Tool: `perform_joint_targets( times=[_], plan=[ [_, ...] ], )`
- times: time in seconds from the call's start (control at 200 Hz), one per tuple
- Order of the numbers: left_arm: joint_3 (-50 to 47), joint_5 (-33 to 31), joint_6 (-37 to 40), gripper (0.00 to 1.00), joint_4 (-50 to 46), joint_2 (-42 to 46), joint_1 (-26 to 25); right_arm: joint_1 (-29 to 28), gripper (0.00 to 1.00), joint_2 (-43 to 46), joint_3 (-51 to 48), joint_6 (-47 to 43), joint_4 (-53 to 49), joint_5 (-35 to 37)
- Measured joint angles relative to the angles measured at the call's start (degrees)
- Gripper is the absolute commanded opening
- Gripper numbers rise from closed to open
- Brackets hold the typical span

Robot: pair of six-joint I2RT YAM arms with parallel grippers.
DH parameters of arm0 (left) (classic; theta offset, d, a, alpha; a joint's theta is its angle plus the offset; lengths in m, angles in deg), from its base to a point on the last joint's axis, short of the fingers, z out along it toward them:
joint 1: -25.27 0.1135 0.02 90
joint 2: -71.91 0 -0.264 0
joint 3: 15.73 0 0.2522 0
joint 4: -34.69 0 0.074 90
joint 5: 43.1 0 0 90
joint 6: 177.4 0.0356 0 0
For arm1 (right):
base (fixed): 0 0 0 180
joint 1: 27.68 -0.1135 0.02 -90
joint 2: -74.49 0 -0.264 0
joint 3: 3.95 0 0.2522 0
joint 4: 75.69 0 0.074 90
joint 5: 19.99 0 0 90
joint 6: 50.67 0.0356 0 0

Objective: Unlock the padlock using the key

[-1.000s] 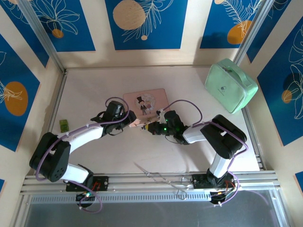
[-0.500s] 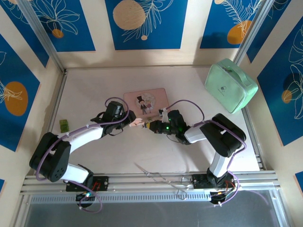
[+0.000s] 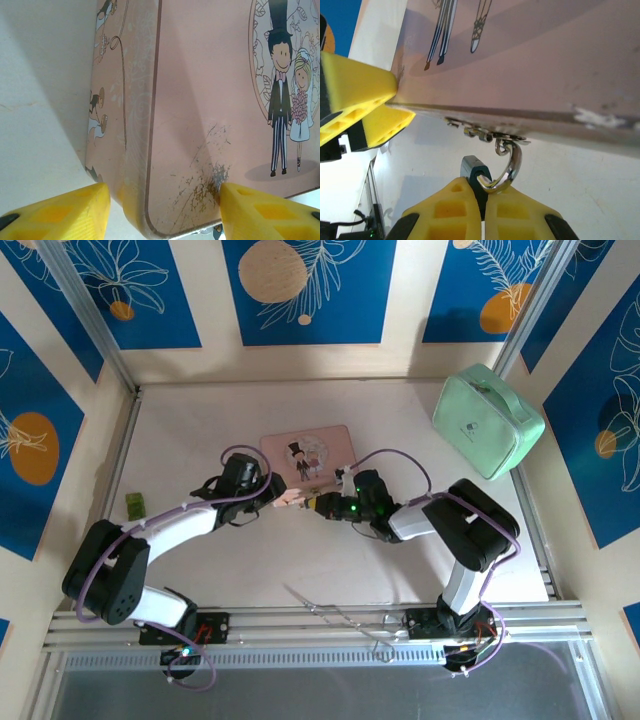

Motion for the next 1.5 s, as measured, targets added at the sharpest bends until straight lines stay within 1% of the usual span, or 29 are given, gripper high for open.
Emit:
perform_joint_targets(
  times=[0.245,0.39,0.73,0.94,1.131,1.211,1.326,1.501],
  plan=[
    [1.51,-0.37,1.49,0.64,-2.78,-0.17,0.46,0.07,0.0,-0.17,2.25,0.07,-4.22,0.42],
    [3.3,-0.63,2.56,0.64,-4.5,-1.36,0.57,0.07,0.0,-0.11,2.51,0.09,-4.98,0.61],
    [5.75,0.07,2.95,0.62,-4.55,-4.37,0.63,-0.9,0.0,0.7,2.34,2.14,-5.86,2.1],
    [6.45,1.36,3.43,0.62,-2.69,-6.03,1.62,-1.86,0.0,0.76,1.57,5.03,-4.07,5.46],
    [6.45,3.21,4.5,0.61,-2.47,-6.32,2.56,-2.56,0.0,1.03,-1.92,8.39,1.36,8.61],
    [6.45,4.04,4.63,0.6,-2.29,-6.56,2.91,-2.16,0.0,0.83,-3.61,11.26,2.99,9.88],
    [6.99,5.86,5.4,0.59,-1.07,-7.76,2.99,-1.18,0.0,0.39,-4.37,13.51,4.63,9.88],
    [7.06,7.02,6.29,0.59,-0.85,-7.91,3.58,-1.01,0.0,-0.55,-4.2,13.51,5.9,9.86]
  ],
)
